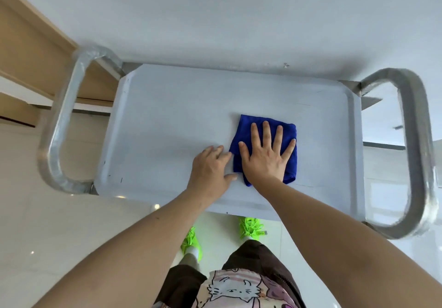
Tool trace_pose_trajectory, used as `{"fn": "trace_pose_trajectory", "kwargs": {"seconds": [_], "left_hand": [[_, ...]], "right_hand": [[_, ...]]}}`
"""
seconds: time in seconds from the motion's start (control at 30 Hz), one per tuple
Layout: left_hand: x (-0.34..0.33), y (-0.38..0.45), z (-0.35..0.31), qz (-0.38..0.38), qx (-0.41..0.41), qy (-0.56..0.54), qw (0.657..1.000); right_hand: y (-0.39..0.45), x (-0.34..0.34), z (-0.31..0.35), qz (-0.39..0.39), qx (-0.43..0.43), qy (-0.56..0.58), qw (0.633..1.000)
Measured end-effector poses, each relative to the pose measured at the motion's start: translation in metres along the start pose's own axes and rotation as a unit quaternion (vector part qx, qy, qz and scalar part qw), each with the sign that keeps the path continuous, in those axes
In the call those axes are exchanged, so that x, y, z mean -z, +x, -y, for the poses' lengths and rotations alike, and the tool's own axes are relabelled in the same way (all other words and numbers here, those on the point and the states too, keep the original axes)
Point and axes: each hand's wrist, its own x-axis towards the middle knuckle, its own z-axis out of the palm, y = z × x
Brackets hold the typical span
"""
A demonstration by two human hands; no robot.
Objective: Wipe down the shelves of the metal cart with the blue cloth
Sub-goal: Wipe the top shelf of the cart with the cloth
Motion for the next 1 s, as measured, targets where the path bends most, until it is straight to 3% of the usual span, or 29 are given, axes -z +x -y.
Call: {"fn": "trace_pose_trajectory", "kwargs": {"seconds": [0.37,0.6,0.83,1.0], "left_hand": [[0.021,-0.057,0.113,-0.048,0.109,-0.002,0.993],[0.017,-0.110,0.166,-0.111,0.112,-0.013,0.987],[0.011,-0.150,0.208,-0.237,0.099,-0.029,0.966],[0.006,-0.181,0.231,-0.210,0.067,-0.046,0.974]], "right_hand": [[0.004,-0.026,0.135,0.004,0.088,-0.010,0.996],[0.002,-0.040,0.215,0.007,0.131,-0.013,0.991],[-0.012,-0.054,0.283,0.008,0.188,-0.010,0.982],[-0.033,-0.063,0.322,0.012,0.217,0.003,0.976]]}}
